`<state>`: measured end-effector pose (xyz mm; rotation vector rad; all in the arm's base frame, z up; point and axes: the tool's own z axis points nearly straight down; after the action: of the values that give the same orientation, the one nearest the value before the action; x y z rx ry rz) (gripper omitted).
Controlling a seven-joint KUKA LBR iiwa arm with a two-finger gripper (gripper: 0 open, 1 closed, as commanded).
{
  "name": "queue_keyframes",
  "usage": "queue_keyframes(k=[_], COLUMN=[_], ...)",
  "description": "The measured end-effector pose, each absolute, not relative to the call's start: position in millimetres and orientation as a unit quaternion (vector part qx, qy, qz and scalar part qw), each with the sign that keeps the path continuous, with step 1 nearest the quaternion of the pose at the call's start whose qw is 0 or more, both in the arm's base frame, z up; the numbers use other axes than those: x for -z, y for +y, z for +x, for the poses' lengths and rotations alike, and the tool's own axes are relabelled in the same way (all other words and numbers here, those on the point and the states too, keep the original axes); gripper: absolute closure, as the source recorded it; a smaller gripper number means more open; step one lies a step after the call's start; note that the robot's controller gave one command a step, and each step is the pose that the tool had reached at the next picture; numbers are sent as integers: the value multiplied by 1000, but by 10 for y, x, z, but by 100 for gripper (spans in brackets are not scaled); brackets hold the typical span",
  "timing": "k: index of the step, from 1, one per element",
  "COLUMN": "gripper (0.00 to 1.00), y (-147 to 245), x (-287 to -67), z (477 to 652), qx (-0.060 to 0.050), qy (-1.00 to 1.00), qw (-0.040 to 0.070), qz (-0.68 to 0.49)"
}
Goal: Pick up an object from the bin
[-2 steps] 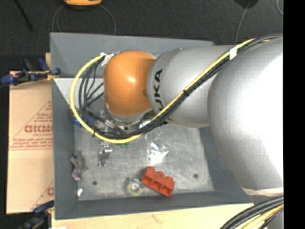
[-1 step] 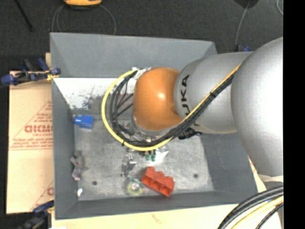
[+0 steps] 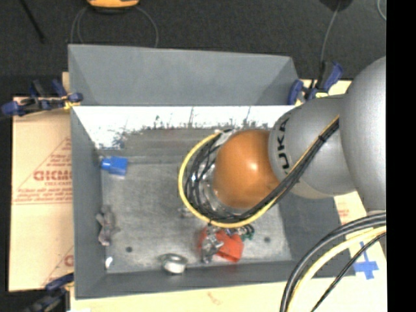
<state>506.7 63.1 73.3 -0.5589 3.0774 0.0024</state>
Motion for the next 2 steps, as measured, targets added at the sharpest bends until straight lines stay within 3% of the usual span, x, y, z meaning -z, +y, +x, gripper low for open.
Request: queue_keyframes(k=[1,2], gripper=[0,100], y=[-182,-158], x=[-751,-758], z=[4836,4843], qx=[1,0], qy=[977,977], qw=[14,14], qz=[-213,-212])
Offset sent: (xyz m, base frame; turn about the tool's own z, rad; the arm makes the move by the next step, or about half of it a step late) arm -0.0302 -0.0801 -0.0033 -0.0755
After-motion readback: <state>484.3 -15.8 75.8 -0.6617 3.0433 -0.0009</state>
